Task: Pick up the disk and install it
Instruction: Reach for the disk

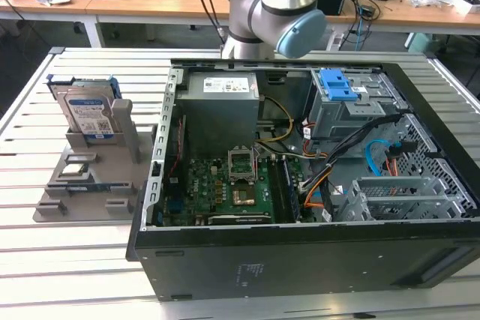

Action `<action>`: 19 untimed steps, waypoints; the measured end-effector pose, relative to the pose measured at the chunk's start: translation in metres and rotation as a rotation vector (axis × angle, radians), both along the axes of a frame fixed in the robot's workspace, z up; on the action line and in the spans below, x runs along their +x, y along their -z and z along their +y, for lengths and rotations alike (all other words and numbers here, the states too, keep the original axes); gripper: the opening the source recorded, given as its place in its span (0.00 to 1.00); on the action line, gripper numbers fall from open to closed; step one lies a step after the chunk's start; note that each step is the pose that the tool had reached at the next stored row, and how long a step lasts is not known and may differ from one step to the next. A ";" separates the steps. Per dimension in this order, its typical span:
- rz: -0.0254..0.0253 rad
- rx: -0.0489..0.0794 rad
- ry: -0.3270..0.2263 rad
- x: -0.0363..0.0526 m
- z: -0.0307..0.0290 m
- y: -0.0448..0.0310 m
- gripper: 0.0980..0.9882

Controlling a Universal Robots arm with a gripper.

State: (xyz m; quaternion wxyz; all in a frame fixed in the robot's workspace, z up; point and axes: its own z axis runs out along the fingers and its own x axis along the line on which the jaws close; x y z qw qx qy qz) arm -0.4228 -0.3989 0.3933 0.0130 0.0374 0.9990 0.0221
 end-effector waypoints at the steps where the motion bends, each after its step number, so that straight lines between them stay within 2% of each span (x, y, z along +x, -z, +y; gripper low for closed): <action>1: 0.0000 0.000 0.000 -0.0023 0.0000 0.0000 0.01; 6: 0.0001 0.000 0.000 -0.0185 0.0001 0.0000 0.01; 8: 0.0000 0.000 0.000 -0.0207 0.0012 0.0000 0.01; 10: 0.0001 -0.001 0.000 -0.0210 0.0079 0.0000 0.01; 12: 0.0000 -0.004 0.000 -0.0168 0.0085 0.0003 0.01; 19: 0.0019 -0.009 0.000 0.0124 0.0087 0.0016 0.01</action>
